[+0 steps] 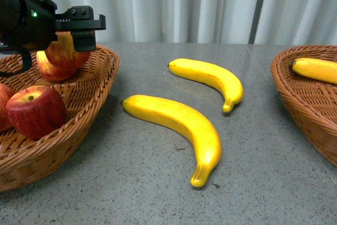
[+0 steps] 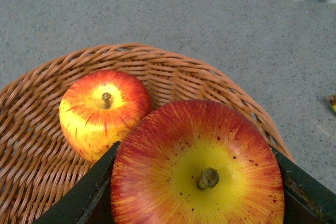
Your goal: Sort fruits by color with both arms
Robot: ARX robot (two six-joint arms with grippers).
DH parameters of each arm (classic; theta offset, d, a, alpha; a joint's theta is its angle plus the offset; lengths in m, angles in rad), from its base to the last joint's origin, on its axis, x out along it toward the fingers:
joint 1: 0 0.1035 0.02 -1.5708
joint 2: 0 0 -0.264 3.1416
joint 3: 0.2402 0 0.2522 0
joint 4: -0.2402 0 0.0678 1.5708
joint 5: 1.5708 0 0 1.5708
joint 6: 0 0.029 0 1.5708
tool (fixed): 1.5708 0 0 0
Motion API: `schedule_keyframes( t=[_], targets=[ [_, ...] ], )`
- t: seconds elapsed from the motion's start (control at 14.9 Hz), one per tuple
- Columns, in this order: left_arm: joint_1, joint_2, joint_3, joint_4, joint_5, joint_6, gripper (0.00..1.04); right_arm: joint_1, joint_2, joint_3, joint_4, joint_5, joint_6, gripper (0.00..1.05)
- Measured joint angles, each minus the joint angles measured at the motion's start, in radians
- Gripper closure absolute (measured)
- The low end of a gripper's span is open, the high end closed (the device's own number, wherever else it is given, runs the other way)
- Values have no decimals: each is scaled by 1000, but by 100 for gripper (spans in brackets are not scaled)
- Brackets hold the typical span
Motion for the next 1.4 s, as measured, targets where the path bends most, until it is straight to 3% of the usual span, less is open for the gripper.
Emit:
schedule_keyframes(
  t=[0.13, 0.27, 0.47, 0.87, 1.0, 1.4],
  targets=[
    [4, -81, -70, 56, -10, -99, 7, 0, 0, 0, 0, 0, 0, 7],
    [-27, -169, -105, 118, -19, -56, 7, 0, 0, 0, 0, 0, 0, 7],
    [-143, -477, -282, 198, -19, 125, 7, 0, 0, 0, 0, 0, 0, 7],
    [-167, -634, -383, 195, -80, 146, 9, 0, 0, 0, 0, 0, 0, 7],
    [-136, -765, -508, 275, -116, 142, 30, 0, 0, 0, 0, 0, 0, 7],
    [29, -994, -834, 337, 35, 138, 104, 0, 0, 0, 0, 0, 0, 7]
  ],
)
